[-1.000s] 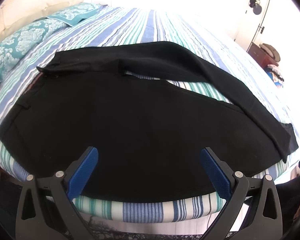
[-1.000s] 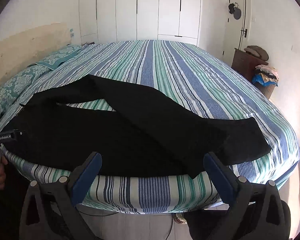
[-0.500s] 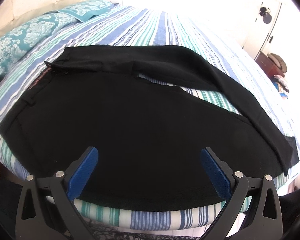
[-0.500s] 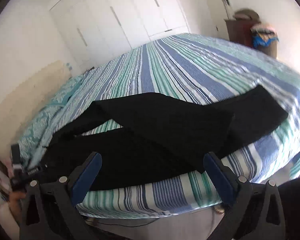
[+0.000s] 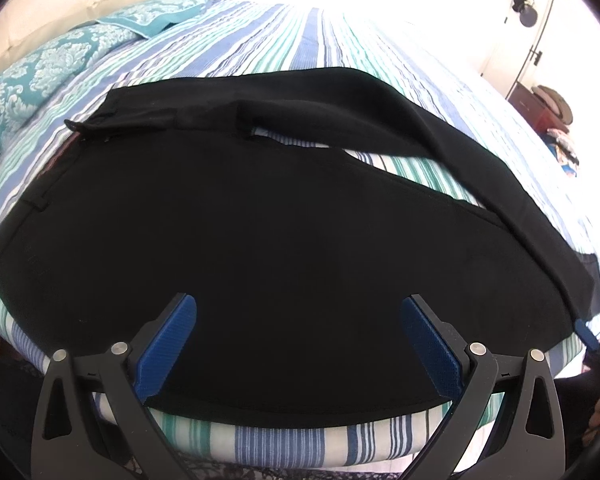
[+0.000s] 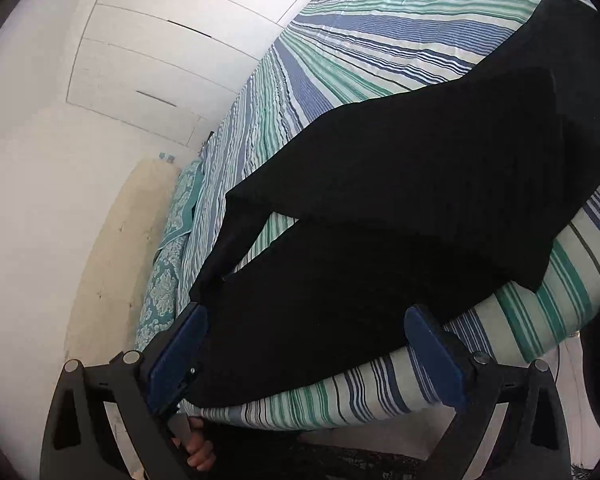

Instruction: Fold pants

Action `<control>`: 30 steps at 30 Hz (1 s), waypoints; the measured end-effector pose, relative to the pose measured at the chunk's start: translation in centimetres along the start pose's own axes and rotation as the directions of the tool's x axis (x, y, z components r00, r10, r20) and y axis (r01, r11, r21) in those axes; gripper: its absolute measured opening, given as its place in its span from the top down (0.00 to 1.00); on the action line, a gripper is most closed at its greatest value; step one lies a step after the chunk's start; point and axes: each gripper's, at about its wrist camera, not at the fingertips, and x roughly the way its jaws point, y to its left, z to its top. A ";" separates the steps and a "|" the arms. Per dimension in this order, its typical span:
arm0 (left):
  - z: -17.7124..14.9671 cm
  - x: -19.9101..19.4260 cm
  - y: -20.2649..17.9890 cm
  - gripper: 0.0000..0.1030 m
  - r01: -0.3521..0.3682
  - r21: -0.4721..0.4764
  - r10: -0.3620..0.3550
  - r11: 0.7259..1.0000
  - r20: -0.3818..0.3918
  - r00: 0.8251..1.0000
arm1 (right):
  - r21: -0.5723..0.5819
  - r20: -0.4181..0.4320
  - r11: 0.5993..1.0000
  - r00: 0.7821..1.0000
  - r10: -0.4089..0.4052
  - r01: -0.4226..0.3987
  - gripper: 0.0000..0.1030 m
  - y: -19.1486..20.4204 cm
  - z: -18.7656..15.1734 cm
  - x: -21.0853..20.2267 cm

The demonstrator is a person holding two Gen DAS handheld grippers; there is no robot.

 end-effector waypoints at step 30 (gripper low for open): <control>0.0 2.3 -1.2 0.01 -0.011 0.048 0.015 0.999 -0.066 0.998 | 0.260 0.155 0.934 0.944 -0.292 0.246 0.71 -7.0 3.6 -4.3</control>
